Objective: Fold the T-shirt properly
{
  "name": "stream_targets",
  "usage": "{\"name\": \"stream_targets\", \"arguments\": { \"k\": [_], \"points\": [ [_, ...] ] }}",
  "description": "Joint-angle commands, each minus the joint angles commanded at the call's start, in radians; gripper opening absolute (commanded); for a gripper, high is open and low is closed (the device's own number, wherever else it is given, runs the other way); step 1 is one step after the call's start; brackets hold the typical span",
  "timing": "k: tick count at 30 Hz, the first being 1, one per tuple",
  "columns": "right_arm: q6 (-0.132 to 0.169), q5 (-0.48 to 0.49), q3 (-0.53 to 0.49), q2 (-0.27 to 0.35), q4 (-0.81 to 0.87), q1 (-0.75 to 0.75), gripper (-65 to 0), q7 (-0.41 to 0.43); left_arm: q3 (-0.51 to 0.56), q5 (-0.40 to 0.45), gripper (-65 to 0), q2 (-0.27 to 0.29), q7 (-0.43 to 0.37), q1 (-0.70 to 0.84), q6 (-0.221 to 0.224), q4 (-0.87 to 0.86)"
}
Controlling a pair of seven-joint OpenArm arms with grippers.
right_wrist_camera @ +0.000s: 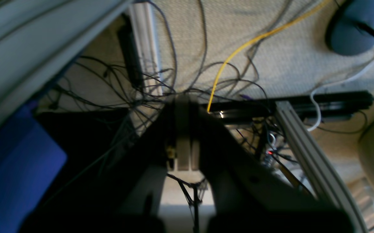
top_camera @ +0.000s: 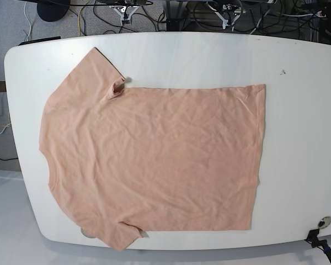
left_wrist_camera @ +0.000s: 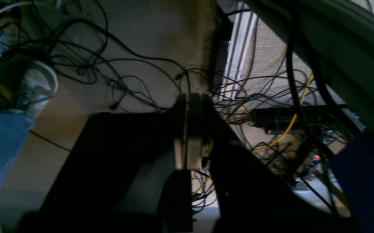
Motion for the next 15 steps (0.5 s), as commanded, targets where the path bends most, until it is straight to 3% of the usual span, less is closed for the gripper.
{"name": "stream_targets", "arguments": {
  "k": [15],
  "points": [
    [-0.003,0.003,0.003,0.016,0.003,-0.009,-65.0,-0.008,-0.003,0.001,-65.0,-0.006,0.009,0.001,-0.006,-0.012]
  ]
}}
